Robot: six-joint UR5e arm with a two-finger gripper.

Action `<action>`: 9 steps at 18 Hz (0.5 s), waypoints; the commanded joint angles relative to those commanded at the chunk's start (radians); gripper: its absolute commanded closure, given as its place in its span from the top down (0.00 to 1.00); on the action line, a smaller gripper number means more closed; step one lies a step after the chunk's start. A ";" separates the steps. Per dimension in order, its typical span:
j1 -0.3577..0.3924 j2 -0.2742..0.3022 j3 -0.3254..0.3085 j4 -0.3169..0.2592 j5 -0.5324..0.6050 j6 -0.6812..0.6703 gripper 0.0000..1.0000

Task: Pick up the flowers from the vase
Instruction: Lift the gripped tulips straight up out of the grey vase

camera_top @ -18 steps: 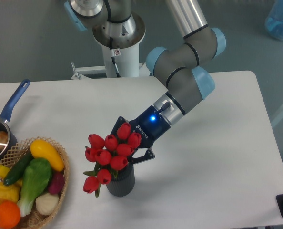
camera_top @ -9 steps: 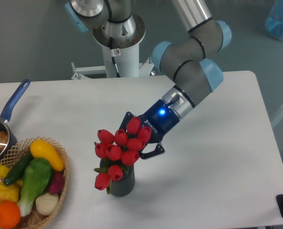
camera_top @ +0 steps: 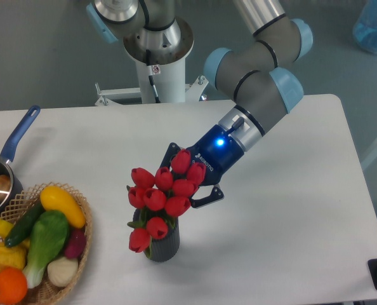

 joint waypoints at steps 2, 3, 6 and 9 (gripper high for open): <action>-0.002 0.005 0.011 0.002 -0.002 -0.011 0.42; -0.002 0.006 0.015 0.002 -0.002 -0.016 0.42; -0.003 0.009 0.028 0.002 -0.006 -0.020 0.42; -0.003 0.020 0.031 0.002 -0.037 -0.022 0.42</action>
